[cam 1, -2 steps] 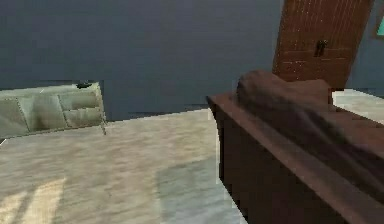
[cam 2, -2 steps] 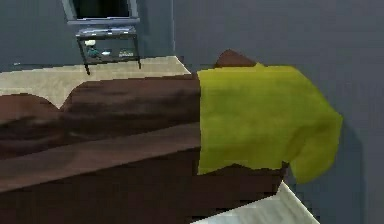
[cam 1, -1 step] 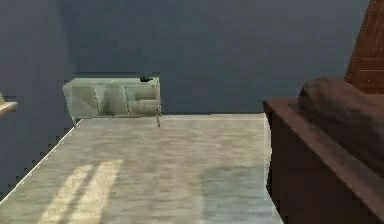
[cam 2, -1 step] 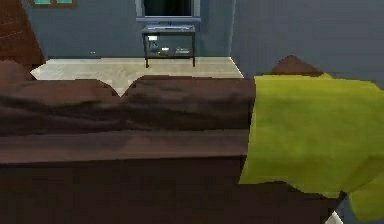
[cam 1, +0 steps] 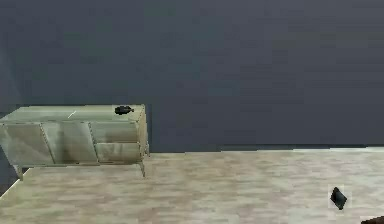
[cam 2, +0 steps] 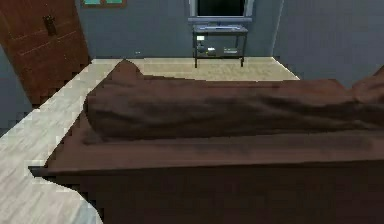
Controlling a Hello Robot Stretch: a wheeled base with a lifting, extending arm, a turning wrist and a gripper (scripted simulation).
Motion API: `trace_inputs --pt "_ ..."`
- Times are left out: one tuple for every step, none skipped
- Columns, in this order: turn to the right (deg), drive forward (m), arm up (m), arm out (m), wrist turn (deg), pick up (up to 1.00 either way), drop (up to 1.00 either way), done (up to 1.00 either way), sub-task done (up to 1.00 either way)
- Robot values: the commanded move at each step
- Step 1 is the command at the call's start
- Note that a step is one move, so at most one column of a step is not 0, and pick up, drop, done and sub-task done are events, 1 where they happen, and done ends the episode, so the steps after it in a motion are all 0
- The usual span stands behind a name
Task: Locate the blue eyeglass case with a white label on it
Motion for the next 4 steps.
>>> trace_inputs --pt "0.0 0.55 0.0 0.0 0.0 0.0 0.0 0.0 0.0" --pt "45.0 0.0 0.0 0.0 0.0 0.0 0.0 0.0 0.0" --pt "18.0 0.0 0.0 0.0 0.0 0.0 0.0 0.0 0.0" --pt "0.0 0.5 0.0 0.0 0.0 0.0 0.0 0.0 0.0"
